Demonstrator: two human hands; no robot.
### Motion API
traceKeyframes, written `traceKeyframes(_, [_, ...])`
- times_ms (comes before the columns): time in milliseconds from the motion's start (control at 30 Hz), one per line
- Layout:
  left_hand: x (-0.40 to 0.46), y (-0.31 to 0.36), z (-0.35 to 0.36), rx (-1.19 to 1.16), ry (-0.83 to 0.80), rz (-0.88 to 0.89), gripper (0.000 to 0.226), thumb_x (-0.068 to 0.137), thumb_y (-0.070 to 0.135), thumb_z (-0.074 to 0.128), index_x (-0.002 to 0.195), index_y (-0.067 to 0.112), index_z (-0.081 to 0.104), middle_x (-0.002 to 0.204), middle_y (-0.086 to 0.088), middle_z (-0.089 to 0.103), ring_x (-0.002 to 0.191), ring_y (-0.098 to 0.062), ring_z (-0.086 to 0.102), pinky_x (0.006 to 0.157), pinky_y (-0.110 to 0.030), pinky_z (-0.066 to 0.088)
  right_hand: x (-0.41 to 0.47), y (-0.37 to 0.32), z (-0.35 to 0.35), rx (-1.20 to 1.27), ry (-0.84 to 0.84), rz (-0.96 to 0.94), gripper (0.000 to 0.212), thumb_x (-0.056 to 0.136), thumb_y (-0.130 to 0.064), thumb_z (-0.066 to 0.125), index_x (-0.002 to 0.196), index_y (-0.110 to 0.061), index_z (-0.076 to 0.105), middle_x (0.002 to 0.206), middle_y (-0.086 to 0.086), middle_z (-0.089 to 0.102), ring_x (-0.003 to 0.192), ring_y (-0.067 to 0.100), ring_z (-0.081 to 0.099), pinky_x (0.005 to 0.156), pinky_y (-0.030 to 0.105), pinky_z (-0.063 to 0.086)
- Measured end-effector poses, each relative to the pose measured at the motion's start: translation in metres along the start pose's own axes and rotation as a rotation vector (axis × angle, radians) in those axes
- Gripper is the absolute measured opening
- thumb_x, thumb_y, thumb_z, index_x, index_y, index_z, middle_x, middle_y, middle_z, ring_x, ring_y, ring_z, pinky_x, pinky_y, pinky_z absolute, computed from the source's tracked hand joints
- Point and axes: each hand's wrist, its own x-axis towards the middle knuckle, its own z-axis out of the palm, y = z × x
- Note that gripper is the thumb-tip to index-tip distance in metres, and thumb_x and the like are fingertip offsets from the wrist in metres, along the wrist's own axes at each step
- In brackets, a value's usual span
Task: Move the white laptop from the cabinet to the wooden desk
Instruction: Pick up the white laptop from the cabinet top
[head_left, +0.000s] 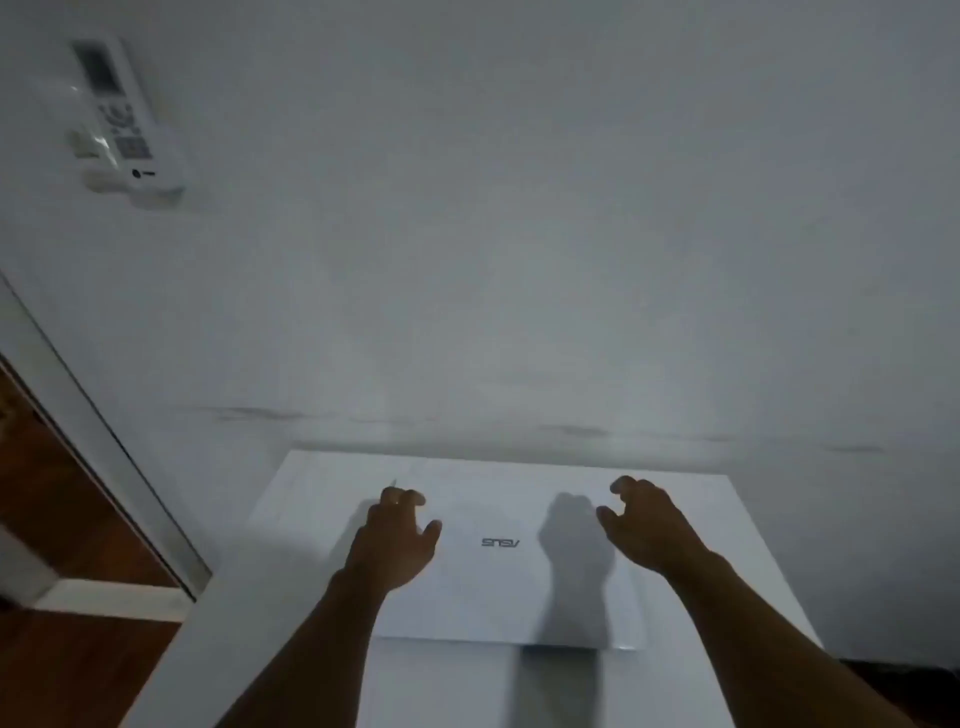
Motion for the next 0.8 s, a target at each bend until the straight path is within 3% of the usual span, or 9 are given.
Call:
traceKeyframes(100, [-0.017, -0.024, 0.024, -0.057, -0.027, -0.293, 0.069, 0.089, 0.048, 0.057, 0.145, 0.014, 0.033, 0.150, -0.015, 0.032, 0.135, -0.035, 0.037, 0.107, -0.050, 0.035, -0.015, 0.022, 0.038, 0.109, -0.048, 0.205, 0.070, 0.086, -0.043, 0.058, 0.142, -0.007, 0.035, 0.140, 0.019, 0.047, 0.127, 0.036, 0.048, 0.103, 0.044, 0.041])
traceKeyframes(167, [-0.028, -0.032, 0.036, -0.069, -0.024, -0.373, 0.079, 0.088, 0.052, 0.057, 0.149, 0.014, 0.024, 0.153, -0.016, 0.030, 0.138, -0.036, 0.032, 0.107, -0.054, 0.031, -0.028, 0.028, 0.064, 0.204, -0.030, 0.308, 0.075, 0.081, -0.050, 0.062, 0.137, -0.006, 0.037, 0.134, 0.021, 0.052, 0.122, 0.040, 0.050, 0.100, 0.048, 0.042])
traceKeyframes(300, [-0.033, -0.028, 0.045, -0.157, 0.067, -0.384, 0.088, 0.080, 0.056, 0.065, 0.149, 0.018, 0.026, 0.151, -0.015, 0.037, 0.135, -0.042, 0.032, 0.106, -0.060, 0.031, -0.043, 0.019, 0.089, 0.232, 0.084, 0.351, 0.071, 0.074, -0.059, 0.064, 0.124, -0.012, 0.045, 0.121, 0.017, 0.056, 0.115, 0.042, 0.048, 0.095, 0.047, 0.041])
traceKeyframes(400, [-0.032, -0.033, 0.043, -0.175, 0.045, -0.362, 0.092, 0.076, 0.059, 0.067, 0.150, 0.023, 0.025, 0.149, -0.017, 0.037, 0.132, -0.043, 0.038, 0.105, -0.054, 0.034, -0.041, 0.021, 0.086, 0.342, 0.080, 0.403, 0.087, 0.069, -0.064, 0.066, 0.138, -0.018, 0.039, 0.133, 0.017, 0.051, 0.124, 0.043, 0.045, 0.102, 0.049, 0.038])
traceKeyframes(467, [-0.027, -0.042, 0.038, -0.227, 0.002, -0.338, 0.091, 0.077, 0.058, 0.068, 0.150, 0.027, 0.024, 0.148, -0.019, 0.036, 0.130, -0.041, 0.043, 0.105, -0.048, 0.037, -0.040, 0.026, 0.080, 0.509, 0.060, 0.420, 0.100, 0.068, -0.064, 0.068, 0.149, -0.023, 0.026, 0.148, 0.014, 0.043, 0.133, 0.038, 0.042, 0.108, 0.048, 0.035])
traceKeyframes(533, [-0.025, -0.053, 0.033, -0.284, -0.049, -0.314, 0.088, 0.077, 0.058, 0.069, 0.149, 0.032, 0.027, 0.147, -0.016, 0.039, 0.128, -0.037, 0.047, 0.103, -0.044, 0.038, -0.050, 0.028, 0.078, 0.597, 0.029, 0.374, 0.096, 0.074, -0.057, 0.070, 0.152, -0.027, 0.023, 0.155, 0.008, 0.036, 0.138, 0.031, 0.039, 0.110, 0.043, 0.034])
traceKeyframes(667, [-0.026, -0.080, 0.025, -0.367, -0.150, -0.222, 0.087, 0.074, 0.056, 0.075, 0.146, 0.040, 0.031, 0.151, -0.008, 0.041, 0.134, -0.029, 0.043, 0.105, -0.040, 0.038, -0.082, 0.027, 0.086, 0.599, -0.022, 0.266, 0.092, 0.075, -0.054, 0.072, 0.151, -0.034, 0.026, 0.157, -0.013, 0.029, 0.143, 0.016, 0.031, 0.111, 0.033, 0.027])
traceKeyframes(800, [-0.034, -0.087, 0.026, -0.339, -0.221, -0.138, 0.084, 0.071, 0.063, 0.072, 0.143, 0.050, 0.031, 0.151, -0.006, 0.041, 0.133, -0.027, 0.045, 0.105, -0.041, 0.039, -0.118, 0.030, 0.094, 0.653, 0.022, 0.243, 0.098, 0.070, -0.053, 0.077, 0.151, -0.031, 0.028, 0.155, -0.020, 0.027, 0.142, 0.002, 0.026, 0.112, 0.025, 0.022])
